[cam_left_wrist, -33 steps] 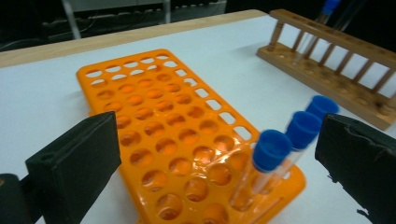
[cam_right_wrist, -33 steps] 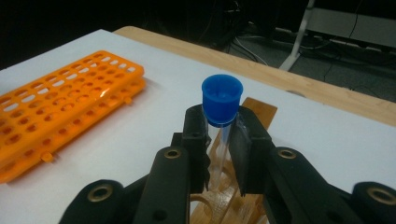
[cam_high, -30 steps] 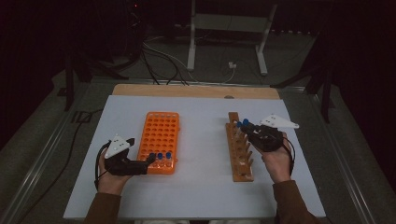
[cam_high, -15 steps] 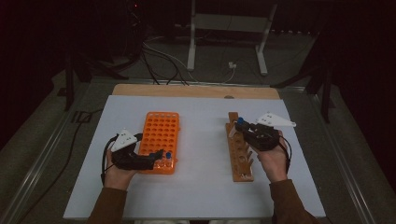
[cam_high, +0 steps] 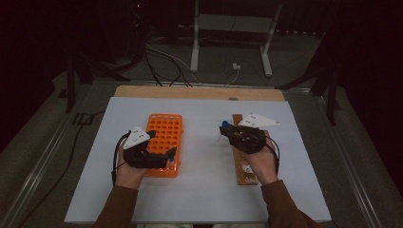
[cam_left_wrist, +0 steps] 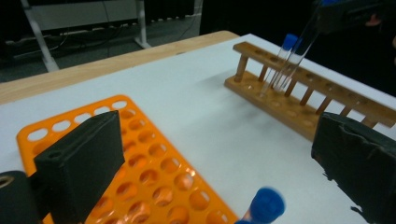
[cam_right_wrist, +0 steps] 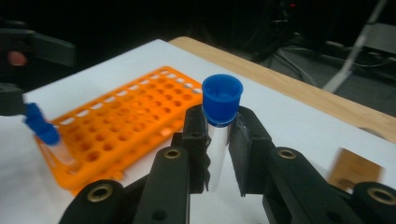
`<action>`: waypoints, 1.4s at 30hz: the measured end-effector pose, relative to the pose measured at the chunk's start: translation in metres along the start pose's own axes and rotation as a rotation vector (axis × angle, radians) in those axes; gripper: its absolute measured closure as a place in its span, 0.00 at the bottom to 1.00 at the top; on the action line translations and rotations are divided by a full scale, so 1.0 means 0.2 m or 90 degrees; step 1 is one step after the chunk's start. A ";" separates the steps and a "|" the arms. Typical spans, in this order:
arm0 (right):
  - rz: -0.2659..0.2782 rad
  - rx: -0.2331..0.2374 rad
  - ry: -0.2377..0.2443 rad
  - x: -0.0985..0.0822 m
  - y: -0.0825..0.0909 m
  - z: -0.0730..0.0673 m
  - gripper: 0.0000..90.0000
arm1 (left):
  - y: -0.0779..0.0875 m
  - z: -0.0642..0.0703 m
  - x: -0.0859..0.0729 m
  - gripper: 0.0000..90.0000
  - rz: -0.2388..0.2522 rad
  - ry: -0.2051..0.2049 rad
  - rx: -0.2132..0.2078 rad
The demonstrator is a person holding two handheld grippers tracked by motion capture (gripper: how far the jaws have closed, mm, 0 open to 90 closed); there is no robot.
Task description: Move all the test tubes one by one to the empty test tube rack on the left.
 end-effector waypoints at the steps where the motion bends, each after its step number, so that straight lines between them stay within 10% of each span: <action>1: 0.002 0.007 0.000 0.01 -0.01 -0.02 0.86 | -0.01 0.01 0.01 0.04 0.002 0.002 -0.003; 14: 0.004 0.072 0.017 0.12 -0.11 -0.22 0.86 | -0.13 0.18 0.07 0.11 -0.016 -0.086 -0.021; 27: 0.010 0.131 0.011 0.17 -0.11 -0.32 0.86 | -0.17 0.24 0.09 0.71 -0.014 -0.109 -0.034; 42: 0.007 0.151 0.015 0.16 -0.12 -0.35 0.73 | -0.17 0.25 0.09 0.87 -0.013 -0.123 -0.041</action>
Point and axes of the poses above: each handheld gripper's, and its own axes: y roughly backward along the jaws, x roughly out of its top, z roughly to its right, the point moved 7 cm from there along -y, roughly forward along the jaws, and after that the axes turned 4 degrees about y, right-handed, at the moved point
